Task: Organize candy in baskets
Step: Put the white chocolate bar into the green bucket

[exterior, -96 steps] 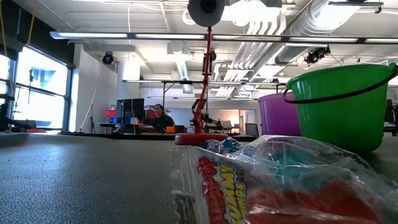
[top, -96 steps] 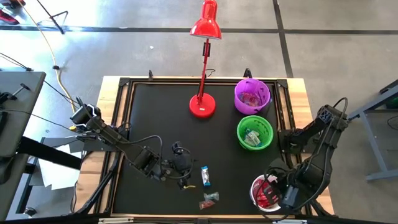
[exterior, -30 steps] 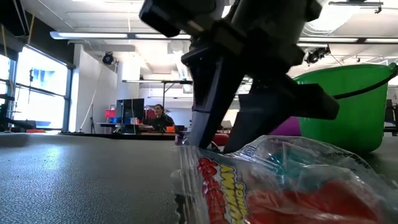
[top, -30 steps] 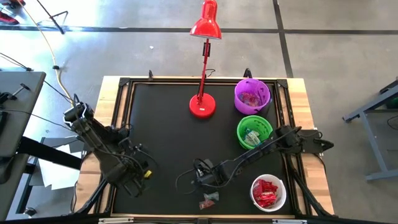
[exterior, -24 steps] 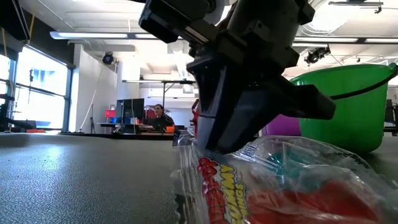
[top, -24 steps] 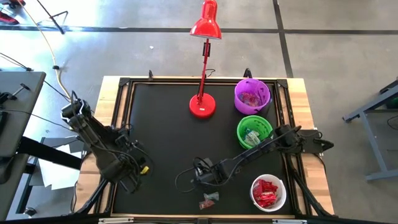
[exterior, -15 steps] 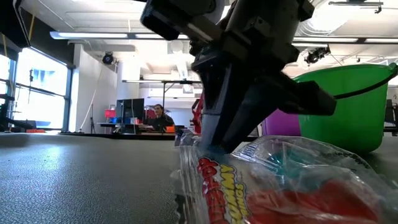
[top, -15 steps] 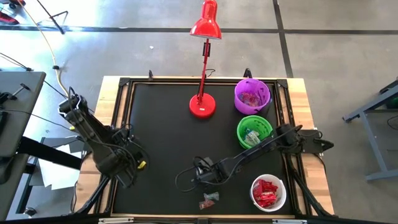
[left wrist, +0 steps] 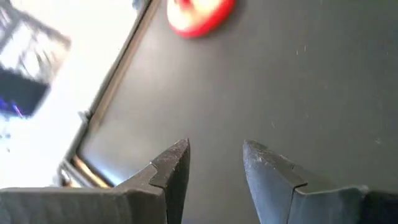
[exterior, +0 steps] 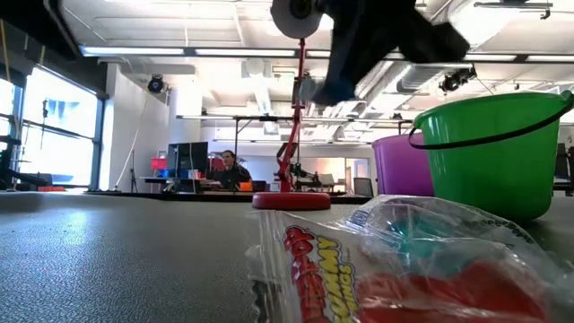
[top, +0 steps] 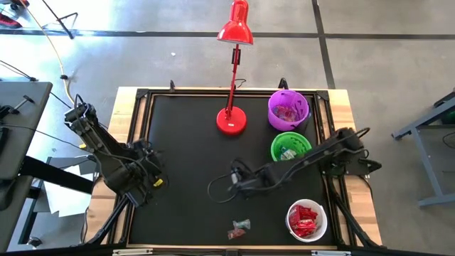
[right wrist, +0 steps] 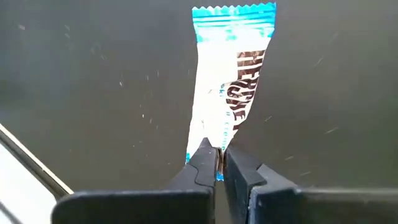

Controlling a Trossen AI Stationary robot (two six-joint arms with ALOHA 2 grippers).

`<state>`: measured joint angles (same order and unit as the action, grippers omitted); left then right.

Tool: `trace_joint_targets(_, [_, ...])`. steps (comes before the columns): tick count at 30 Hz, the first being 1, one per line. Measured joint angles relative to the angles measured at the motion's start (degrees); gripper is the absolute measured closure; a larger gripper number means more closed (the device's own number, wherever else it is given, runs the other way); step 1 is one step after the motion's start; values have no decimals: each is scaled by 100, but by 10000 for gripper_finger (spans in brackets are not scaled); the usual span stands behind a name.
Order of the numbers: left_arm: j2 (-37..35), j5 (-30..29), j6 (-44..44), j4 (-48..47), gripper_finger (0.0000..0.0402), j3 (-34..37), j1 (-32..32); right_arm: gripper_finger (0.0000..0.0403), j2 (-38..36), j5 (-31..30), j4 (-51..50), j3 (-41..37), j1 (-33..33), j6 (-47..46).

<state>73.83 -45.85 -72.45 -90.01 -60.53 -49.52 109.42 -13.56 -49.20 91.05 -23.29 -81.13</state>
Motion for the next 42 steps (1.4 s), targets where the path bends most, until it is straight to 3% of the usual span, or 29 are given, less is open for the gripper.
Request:
trace_joint_targets(8, [-1, -1217, 1048, 0, 266, 0, 103, 401, -1001, -1037, -954, 0, 276, 889])
trace_joint_targets(15, [-1, -944, 873, 0, 266, 0, 485, 401, -1488, -1402, -1964, 0, 704, 1458])
trace_joint_targets(26, [-1, -841, 617, 0, 266, 0, 1251, 401, -2054, -1073, -4086, 0, 1095, 1052])
trace_joint_targets(33, [-1, -865, 767, 0, 266, 0, 1837, 402, -2631, -635, -3860, -834, 1169, 764])
trace_joint_targets(42, [-1, -872, 1353, 13, 266, 0, 2426, 402, -3944, -251, -2038, -2518, 1165, 651])
